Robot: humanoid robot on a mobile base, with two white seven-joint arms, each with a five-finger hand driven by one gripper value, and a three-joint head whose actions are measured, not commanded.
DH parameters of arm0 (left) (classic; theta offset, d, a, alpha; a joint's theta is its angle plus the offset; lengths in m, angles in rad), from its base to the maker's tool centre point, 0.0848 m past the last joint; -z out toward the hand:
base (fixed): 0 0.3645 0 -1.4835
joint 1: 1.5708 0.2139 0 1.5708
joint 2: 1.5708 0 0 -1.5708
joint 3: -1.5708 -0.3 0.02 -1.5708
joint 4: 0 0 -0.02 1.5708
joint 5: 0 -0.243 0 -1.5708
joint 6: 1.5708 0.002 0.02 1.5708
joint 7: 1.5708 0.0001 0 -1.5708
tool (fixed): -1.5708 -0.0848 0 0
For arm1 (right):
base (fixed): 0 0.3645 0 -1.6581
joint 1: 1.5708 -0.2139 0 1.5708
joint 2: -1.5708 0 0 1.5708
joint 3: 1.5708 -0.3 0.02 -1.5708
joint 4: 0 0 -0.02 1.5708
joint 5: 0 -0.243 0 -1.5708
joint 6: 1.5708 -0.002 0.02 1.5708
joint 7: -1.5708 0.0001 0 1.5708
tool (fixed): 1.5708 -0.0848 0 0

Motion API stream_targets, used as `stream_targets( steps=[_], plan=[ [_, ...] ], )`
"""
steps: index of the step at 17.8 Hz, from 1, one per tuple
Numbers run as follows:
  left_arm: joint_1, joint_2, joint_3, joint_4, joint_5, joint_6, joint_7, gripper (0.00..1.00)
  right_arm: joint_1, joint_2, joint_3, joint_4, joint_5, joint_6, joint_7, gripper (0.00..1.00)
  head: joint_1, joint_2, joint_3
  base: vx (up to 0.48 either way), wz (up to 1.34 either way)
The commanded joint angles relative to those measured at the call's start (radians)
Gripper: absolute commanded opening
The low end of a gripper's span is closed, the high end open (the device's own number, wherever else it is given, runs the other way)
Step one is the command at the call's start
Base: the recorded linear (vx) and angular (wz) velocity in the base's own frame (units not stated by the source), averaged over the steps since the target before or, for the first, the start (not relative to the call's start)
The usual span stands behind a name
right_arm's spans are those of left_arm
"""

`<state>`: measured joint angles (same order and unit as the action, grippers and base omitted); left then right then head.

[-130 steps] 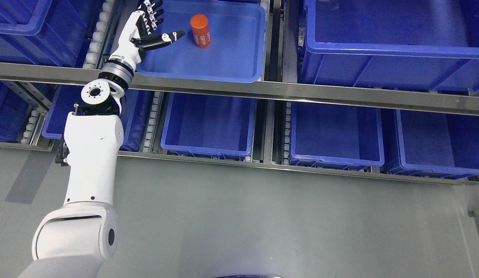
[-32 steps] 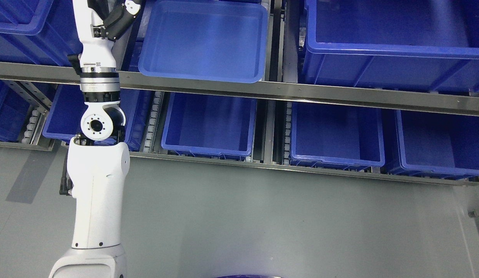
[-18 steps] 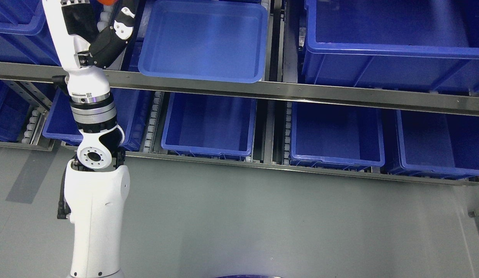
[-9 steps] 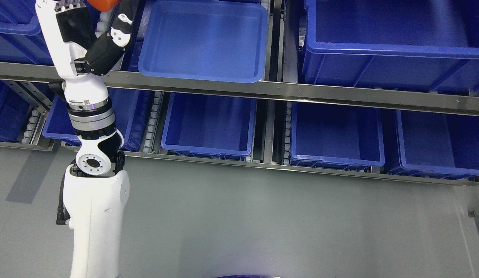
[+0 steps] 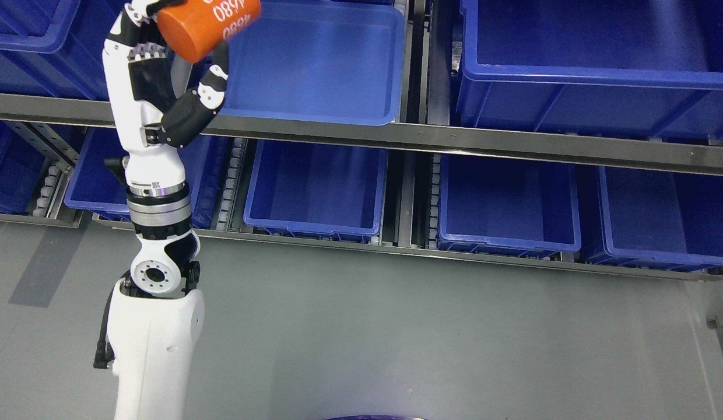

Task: Grab orange capacitor from left shelf to right desk
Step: 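Lift the orange container up and out of the bin with the left hand, then carry the held container while turning toward the steel table's red tray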

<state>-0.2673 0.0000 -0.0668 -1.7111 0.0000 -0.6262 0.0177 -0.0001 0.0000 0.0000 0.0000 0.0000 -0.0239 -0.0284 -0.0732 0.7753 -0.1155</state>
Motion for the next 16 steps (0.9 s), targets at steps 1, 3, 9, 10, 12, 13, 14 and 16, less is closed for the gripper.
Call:
stream_targets(
  steps=[1, 3, 9, 10, 12, 13, 14, 16],
  plan=[
    [0.123, 0.017, -0.097, -0.012, 0.020, 0.040, -0.001, 0.10, 0.020, -0.017, -0.012, -0.017, 0.005, -0.001, -0.001, 1.00, 0.0000, 0.000, 0.000, 0.000, 0.00],
    [0.137, 0.017, -0.097, -0.012, 0.020, 0.057, -0.001, 0.10, 0.020, -0.017, -0.012, -0.017, 0.005, -0.001, -0.001, 1.00, 0.0000, 0.000, 0.000, 0.000, 0.00],
    [0.149, 0.017, -0.126, -0.012, 0.021, 0.068, -0.001, 0.10, 0.020, -0.017, -0.012, -0.017, 0.005, -0.001, -0.001, 1.00, 0.0000, 0.000, 0.000, -0.001, 0.00],
    [0.151, 0.017, -0.126, -0.012, 0.021, 0.066, -0.001, 0.10, 0.020, -0.017, -0.012, -0.017, 0.005, -0.001, -0.001, 1.00, 0.0000, 0.000, 0.000, 0.000, 0.00],
    [0.149, 0.017, -0.126, -0.012, 0.023, 0.059, -0.001, 0.10, 0.020, -0.017, -0.012, -0.017, 0.005, -0.001, -0.001, 1.00, 0.0000, 0.000, 0.000, -0.010, -0.01],
    [0.149, 0.017, -0.126, -0.012, 0.023, 0.057, -0.001, 0.10, 0.020, -0.017, -0.012, -0.017, 0.005, -0.001, -0.001, 1.00, 0.0000, 0.000, 0.000, -0.018, -0.05],
    [0.149, 0.017, -0.126, -0.012, 0.025, 0.048, -0.001, 0.10, 0.020, -0.017, -0.012, -0.017, 0.005, -0.001, -0.001, 1.00, 0.0000, 0.000, 0.000, -0.018, -0.05],
    [0.149, 0.017, -0.128, -0.012, 0.025, 0.033, -0.001, 0.10, 0.020, -0.017, -0.012, -0.017, 0.005, -0.001, -0.001, 1.00, 0.0000, 0.000, 0.000, -0.029, -0.10]
  ],
)
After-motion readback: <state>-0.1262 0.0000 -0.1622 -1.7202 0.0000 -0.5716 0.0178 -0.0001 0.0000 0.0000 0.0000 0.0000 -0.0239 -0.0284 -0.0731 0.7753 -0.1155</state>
